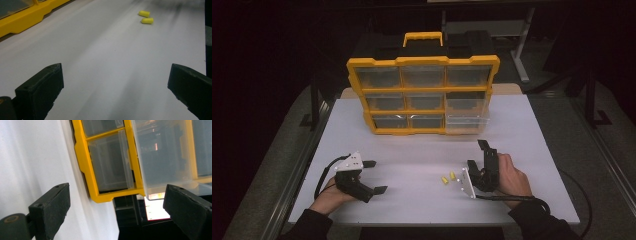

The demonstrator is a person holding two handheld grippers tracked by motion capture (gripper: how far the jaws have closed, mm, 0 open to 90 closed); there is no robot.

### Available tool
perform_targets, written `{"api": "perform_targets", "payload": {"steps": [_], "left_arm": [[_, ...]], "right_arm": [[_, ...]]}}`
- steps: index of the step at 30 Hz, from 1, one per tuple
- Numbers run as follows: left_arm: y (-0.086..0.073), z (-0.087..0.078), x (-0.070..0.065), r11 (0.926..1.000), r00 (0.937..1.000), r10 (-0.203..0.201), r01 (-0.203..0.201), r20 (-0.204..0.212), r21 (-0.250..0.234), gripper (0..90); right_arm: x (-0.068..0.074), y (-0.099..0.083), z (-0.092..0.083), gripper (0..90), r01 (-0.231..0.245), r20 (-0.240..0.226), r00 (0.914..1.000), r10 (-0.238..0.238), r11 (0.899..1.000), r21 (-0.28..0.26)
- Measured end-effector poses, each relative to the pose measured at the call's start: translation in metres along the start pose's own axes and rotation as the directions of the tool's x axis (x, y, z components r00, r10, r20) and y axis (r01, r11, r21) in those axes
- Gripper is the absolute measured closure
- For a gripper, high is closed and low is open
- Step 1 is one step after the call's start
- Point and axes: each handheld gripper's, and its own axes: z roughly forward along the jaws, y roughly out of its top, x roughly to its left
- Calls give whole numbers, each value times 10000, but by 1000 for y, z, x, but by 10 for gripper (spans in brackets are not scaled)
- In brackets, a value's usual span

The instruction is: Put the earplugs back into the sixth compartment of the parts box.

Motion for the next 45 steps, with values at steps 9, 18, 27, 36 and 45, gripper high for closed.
{"api": "perform_targets", "payload": {"steps": [9,18,27,36,45], "left_arm": [[0,0,0,10000,10000,4,-4,0,7,0],[0,0,0,10000,10000,-4,4,-9,-1,0],[0,0,0,10000,10000,4,-4,2,6,0],[0,0,0,10000,10000,-3,3,-2,-1,0],[0,0,0,10000,10000,-3,3,5,5,0]], "right_arm": [[-5,-2,3,70,-1319,-662,9889,1327,9911,169],[-8,-6,5,70,-2206,-1094,9686,2234,9746,373],[-10,-8,7,70,-2734,-1377,9506,2781,9605,528],[-14,-12,10,70,-3656,-1812,9094,3743,9273,804],[-17,-15,12,70,-4427,-2126,8657,4533,8913,978]]}}
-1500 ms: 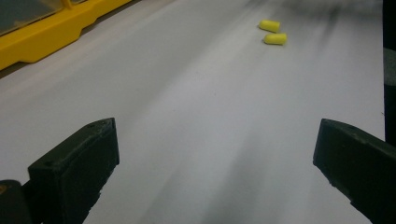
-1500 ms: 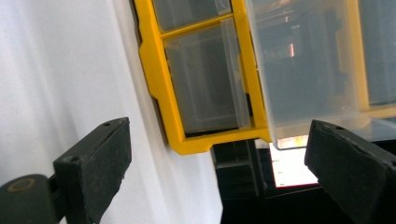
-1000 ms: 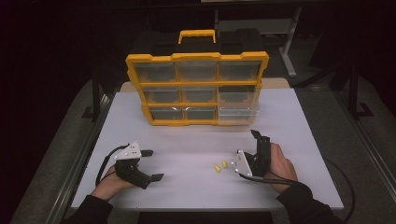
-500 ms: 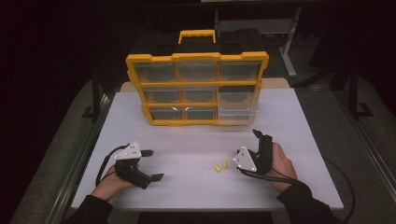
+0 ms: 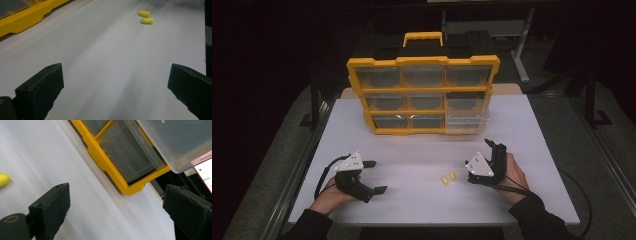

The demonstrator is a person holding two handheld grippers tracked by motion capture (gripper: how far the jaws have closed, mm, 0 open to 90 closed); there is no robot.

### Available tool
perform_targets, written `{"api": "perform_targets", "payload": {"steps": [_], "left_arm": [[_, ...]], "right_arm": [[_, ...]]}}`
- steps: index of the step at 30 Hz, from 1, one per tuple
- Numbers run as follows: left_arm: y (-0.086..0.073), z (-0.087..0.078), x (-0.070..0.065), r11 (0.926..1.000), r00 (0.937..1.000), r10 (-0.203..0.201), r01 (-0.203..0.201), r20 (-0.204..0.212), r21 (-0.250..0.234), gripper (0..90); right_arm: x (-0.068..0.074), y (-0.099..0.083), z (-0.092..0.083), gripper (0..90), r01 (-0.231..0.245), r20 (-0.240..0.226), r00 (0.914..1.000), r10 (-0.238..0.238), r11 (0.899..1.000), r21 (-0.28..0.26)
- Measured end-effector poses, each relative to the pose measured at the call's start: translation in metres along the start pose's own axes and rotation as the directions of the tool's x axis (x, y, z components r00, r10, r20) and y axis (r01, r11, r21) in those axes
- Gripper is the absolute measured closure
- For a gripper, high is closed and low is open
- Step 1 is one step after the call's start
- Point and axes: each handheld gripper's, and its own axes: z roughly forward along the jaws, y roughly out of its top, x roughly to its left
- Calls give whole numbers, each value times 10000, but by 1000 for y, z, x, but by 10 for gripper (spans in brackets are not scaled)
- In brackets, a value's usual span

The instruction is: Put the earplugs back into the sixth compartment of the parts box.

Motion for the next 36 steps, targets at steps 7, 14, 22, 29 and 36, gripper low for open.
{"api": "perform_targets", "payload": {"steps": [7,14,22,29,36], "left_arm": [[0,0,0,10000,10000,3,-3,10,4,0],[0,0,0,10000,10000,9,-9,7,18,0],[0,0,0,10000,10000,10,-10,23,14,0],[0,1,0,10000,10000,32,-32,32,33,0],[0,1,0,10000,10000,33,-34,37,42,0]], "right_arm": [[-5,-1,1,70,-803,-316,9963,803,9968,28],[-10,-3,2,70,-1636,-688,9841,1640,9865,111],[-17,-6,3,70,-2783,-1320,9511,2793,9601,264],[-25,-10,6,70,-3612,-1755,9155,3620,9317,379],[-32,-14,8,70,-4543,-2235,8616,4558,8888,611]]}}
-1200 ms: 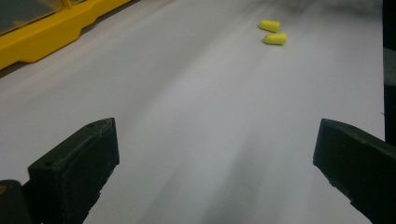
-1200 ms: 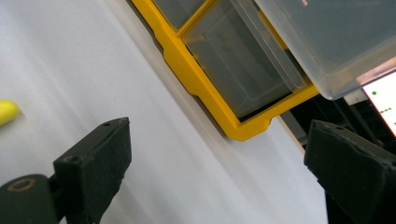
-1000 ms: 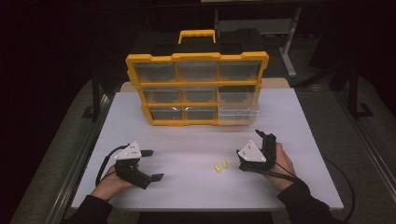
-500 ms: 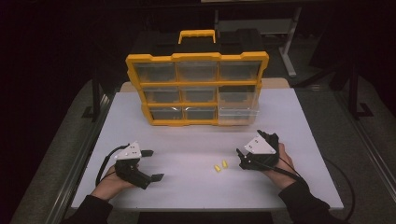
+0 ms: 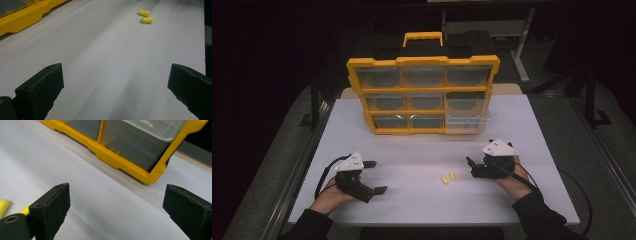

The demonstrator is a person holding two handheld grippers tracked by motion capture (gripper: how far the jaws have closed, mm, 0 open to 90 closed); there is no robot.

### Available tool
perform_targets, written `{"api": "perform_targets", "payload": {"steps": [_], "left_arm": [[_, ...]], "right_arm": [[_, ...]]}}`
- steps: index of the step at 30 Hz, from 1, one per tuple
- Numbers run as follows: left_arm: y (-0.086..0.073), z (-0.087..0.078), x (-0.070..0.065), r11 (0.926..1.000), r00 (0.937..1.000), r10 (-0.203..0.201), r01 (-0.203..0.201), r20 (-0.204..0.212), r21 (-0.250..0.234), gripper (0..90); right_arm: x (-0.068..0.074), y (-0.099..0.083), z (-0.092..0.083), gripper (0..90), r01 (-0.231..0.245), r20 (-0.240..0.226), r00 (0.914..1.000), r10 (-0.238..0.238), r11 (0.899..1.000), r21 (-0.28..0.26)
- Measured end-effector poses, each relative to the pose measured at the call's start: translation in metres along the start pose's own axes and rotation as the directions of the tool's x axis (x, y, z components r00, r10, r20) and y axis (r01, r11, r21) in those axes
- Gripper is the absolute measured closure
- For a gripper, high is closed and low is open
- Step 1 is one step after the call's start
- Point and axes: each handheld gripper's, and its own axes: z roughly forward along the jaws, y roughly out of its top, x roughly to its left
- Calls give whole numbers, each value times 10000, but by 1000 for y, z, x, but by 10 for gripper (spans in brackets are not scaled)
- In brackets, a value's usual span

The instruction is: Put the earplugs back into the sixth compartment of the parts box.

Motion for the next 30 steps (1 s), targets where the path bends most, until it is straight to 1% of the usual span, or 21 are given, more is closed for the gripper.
{"api": "perform_targets", "payload": {"steps": [2,5,8,9,10,12,14,17,21,26,27,30], "left_arm": [[0,0,0,10000,10000,-7,7,3,-11,0],[0,0,0,10000,10000,-12,12,3,-5,0],[0,0,0,10000,10000,-14,14,13,-5,0],[0,0,0,10000,10000,-15,15,18,-6,0],[0,0,0,10000,10000,-24,24,19,-9,0],[0,0,0,10000,10000,-24,24,23,-6,0],[0,0,0,10000,10000,-15,15,33,-1,0],[0,0,0,10000,10000,-18,18,42,1,0],[0,0,0,10000,10000,-43,43,45,-26,0],[0,0,1,10000,10000,-30,30,52,-9,0],[0,0,1,10000,10000,-22,22,51,-7,0],[1,1,1,10000,10000,-37,38,68,-76,0]], "right_arm": [[-3,0,0,70,-353,-194,9992,353,9994,-13],[-8,-1,0,70,-853,-529,9950,853,9964,10],[-14,-2,1,70,-1478,-968,9843,1475,9890,40],[-16,-2,1,70,-1602,-1079,9812,1598,9871,49],[-18,-3,1,70,-1812,-1237,9757,1806,9834,67],[-22,-4,1,70,-2055,-1432,9683,2044,9786,71],[-25,-5,1,71,-2171,-1577,9636,2157,9761,84],[-27,-7,0,71,-2256,-1832,9577,2221,9742,15],[-25,-9,-4,71,-2021,-2124,9572,1967,9794,-37],[-15,-12,-13,71,-1488,-2629,9548,1384,9887,-201],[-14,-13,-14,72,-1426,-2674,9548,1295,9893,-302],[-9,-17,-18,71,-1211,-2776,9548,1065,9920,-361]]}}
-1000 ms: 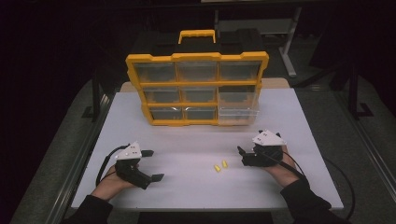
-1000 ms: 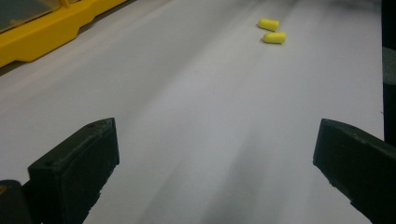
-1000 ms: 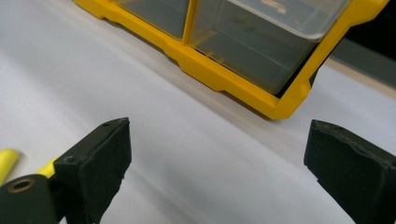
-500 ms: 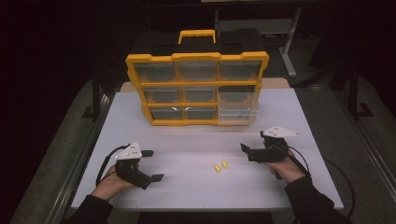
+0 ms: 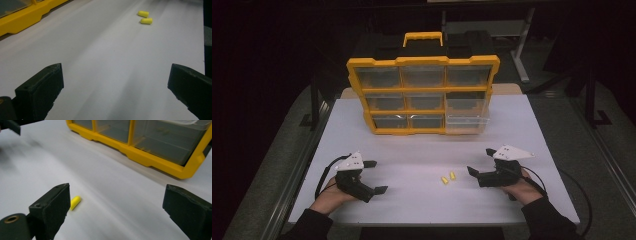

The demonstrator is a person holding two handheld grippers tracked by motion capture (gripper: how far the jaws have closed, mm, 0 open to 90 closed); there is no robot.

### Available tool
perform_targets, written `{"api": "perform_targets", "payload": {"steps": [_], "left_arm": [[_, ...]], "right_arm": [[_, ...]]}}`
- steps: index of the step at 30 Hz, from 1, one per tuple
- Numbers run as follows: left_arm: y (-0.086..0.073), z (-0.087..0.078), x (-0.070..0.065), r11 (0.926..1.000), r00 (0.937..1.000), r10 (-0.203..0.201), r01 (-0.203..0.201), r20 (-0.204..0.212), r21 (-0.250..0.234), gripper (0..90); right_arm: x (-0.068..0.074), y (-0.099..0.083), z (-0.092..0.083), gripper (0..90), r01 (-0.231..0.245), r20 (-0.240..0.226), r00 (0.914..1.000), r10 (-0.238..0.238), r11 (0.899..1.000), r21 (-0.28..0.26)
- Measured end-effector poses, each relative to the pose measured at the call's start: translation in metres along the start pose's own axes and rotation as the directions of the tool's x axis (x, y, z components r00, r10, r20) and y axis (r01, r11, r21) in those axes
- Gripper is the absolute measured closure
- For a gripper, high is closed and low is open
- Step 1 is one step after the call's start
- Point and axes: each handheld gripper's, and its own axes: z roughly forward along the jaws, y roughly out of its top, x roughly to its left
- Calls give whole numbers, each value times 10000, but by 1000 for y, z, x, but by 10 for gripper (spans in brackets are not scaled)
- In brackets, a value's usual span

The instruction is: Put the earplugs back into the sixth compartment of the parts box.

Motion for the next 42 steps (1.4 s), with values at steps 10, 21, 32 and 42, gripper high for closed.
{"api": "perform_targets", "payload": {"steps": [10,21,32,42], "left_arm": [[11,5,-3,9995,9994,5,6,348,-324,0],[26,18,-7,9993,9979,-52,76,647,-369,0],[35,26,-8,9985,9975,-74,112,705,-544,0],[45,38,-12,9979,9974,6,41,717,-652,0]], "right_arm": [[-1,-16,-9,73,136,39,9999,-136,9999,95],[-2,-14,-7,73,213,61,9998,-212,9998,-15],[-1,-13,-6,73,396,7,9992,-396,9992,35],[0,-12,-5,73,423,-36,9991,-423,9991,36]]}}
